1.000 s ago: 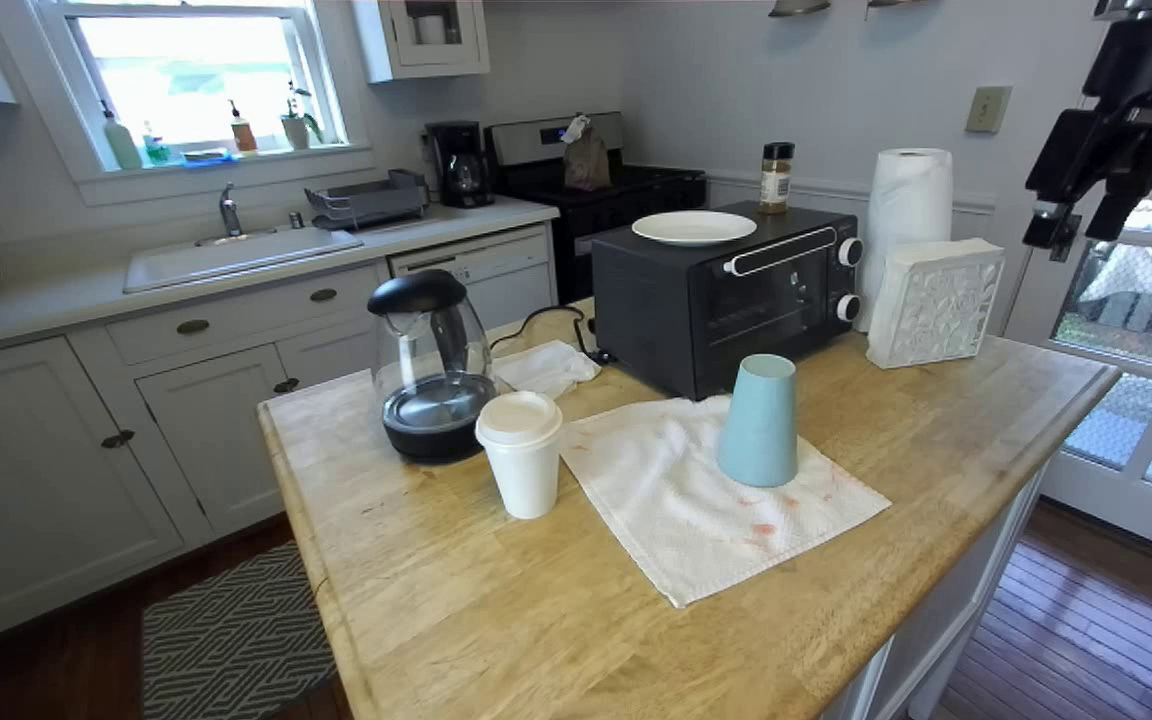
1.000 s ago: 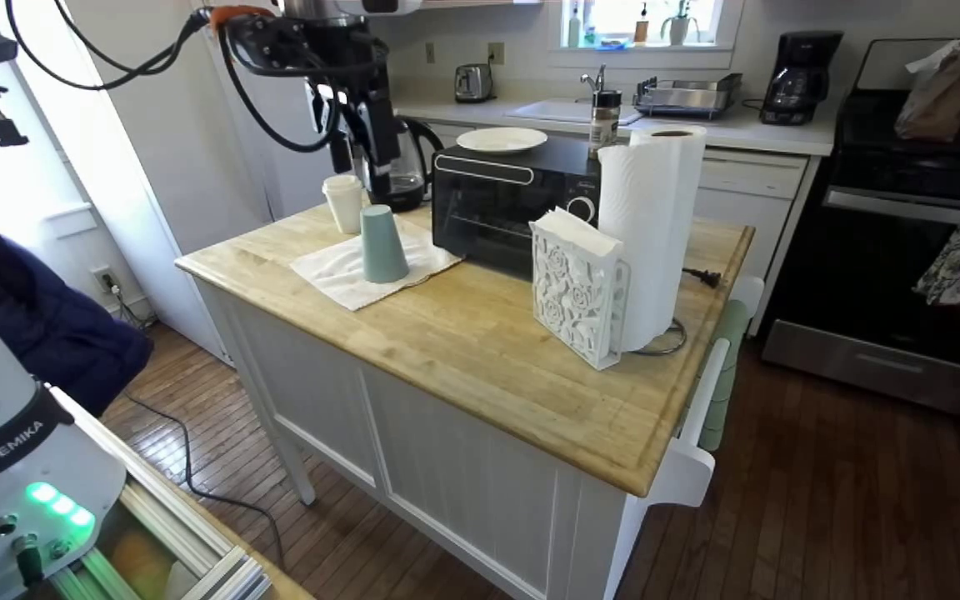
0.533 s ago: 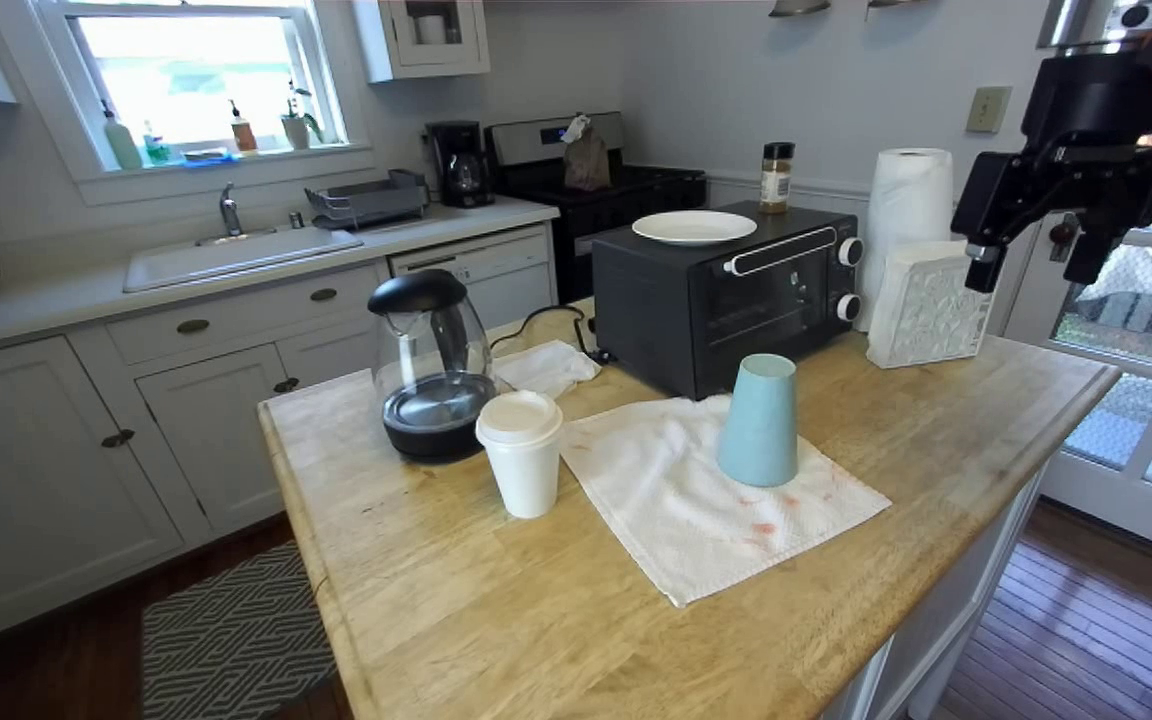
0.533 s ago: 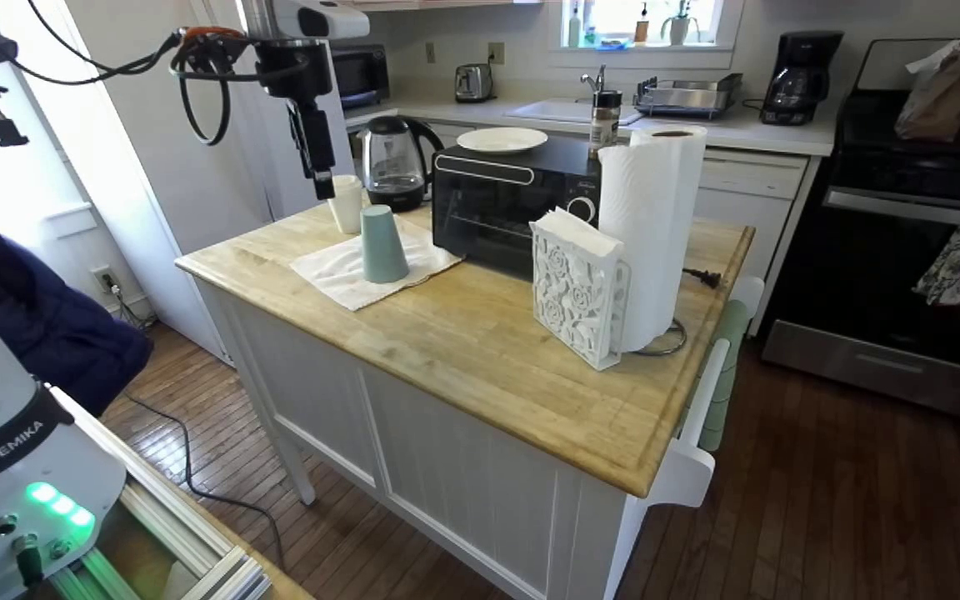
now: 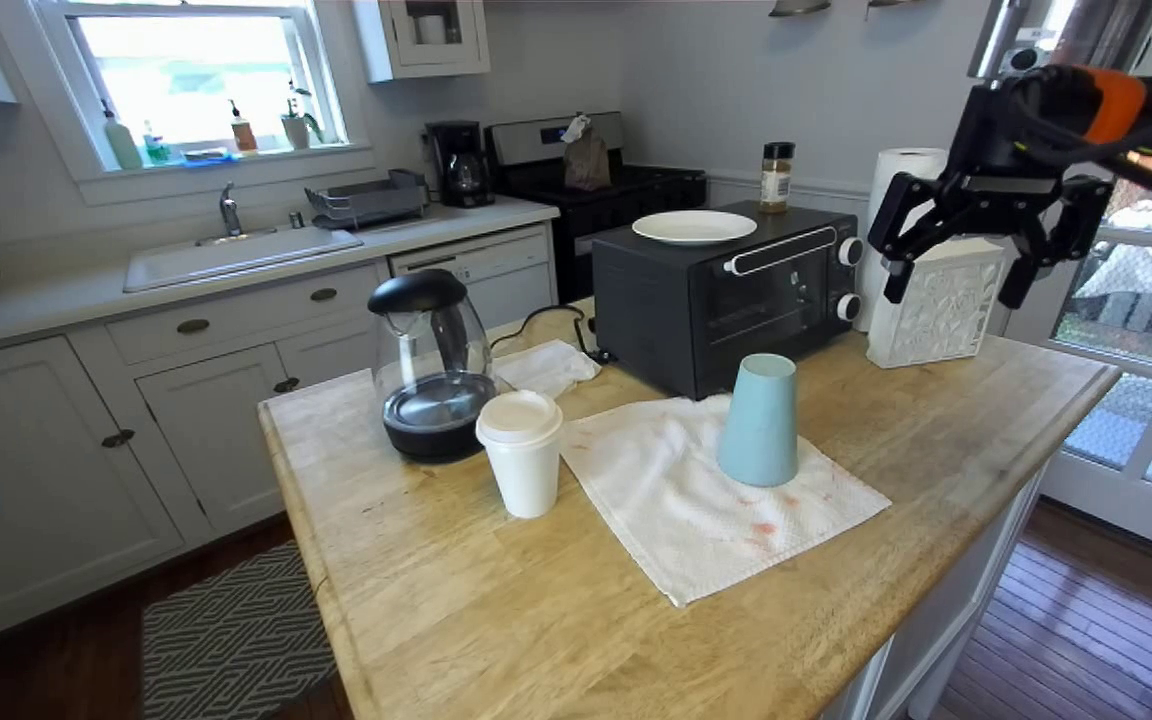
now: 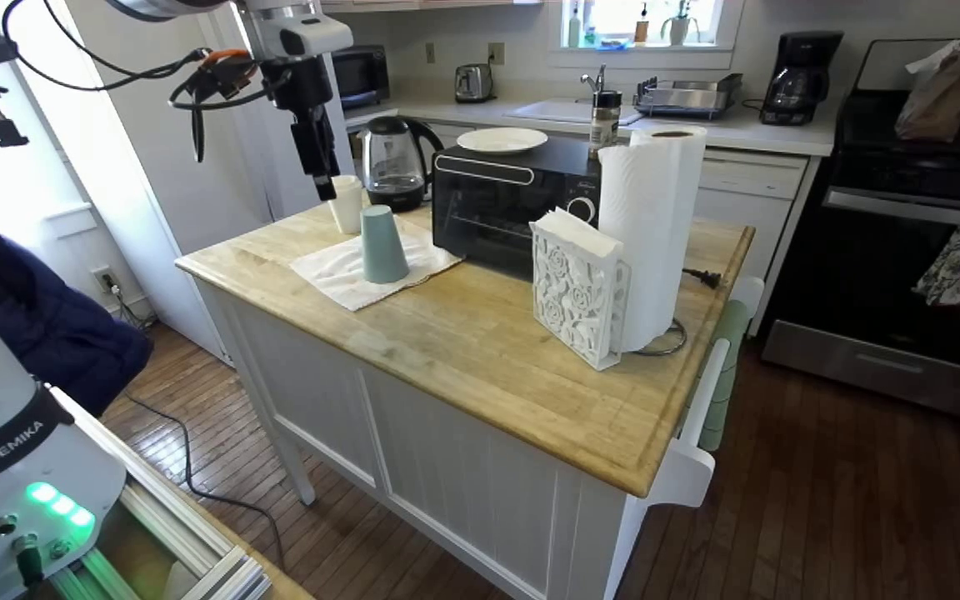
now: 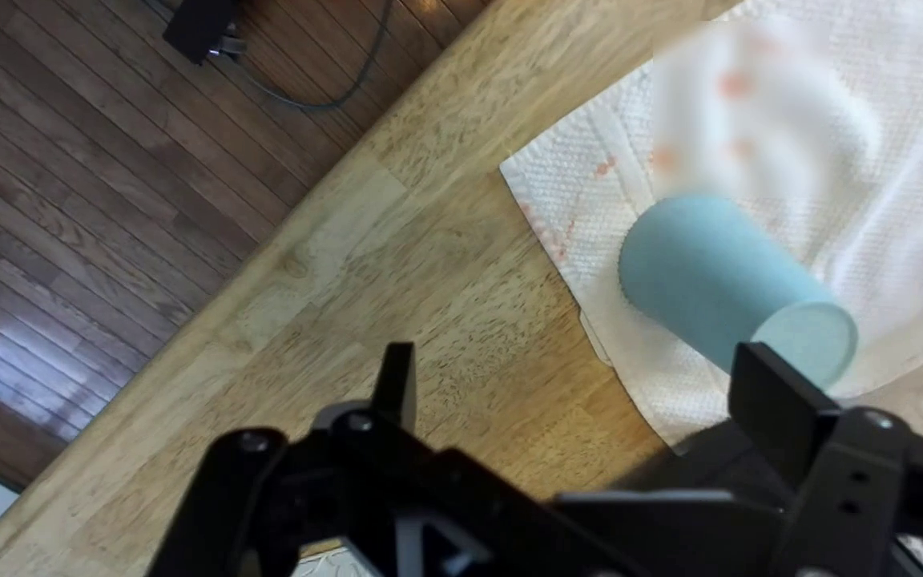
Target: Turn the blue cup upright.
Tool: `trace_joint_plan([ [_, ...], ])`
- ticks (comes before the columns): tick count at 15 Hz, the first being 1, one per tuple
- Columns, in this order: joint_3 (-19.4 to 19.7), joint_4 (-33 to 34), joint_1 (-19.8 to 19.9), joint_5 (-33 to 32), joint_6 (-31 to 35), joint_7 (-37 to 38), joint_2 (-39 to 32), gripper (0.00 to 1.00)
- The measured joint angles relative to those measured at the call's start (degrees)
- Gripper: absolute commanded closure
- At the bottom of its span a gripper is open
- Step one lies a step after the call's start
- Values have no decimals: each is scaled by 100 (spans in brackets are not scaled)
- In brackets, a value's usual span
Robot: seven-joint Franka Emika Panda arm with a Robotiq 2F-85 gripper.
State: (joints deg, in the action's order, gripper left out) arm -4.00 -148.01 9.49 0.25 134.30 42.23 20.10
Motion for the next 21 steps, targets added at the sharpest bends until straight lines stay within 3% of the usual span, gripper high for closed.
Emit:
trace_joint_plan([
  [4, -85, -28, -17, -4, 580, 354, -336, 0],
  [8, -100, -28, -17, -4, 674, 396, -423, 0],
  [15, 54, 145, -166, 133, 616, 134, -805, 0],
  [21, 194, 1040, -440, 735, 22, -463, -1634, 0],
])
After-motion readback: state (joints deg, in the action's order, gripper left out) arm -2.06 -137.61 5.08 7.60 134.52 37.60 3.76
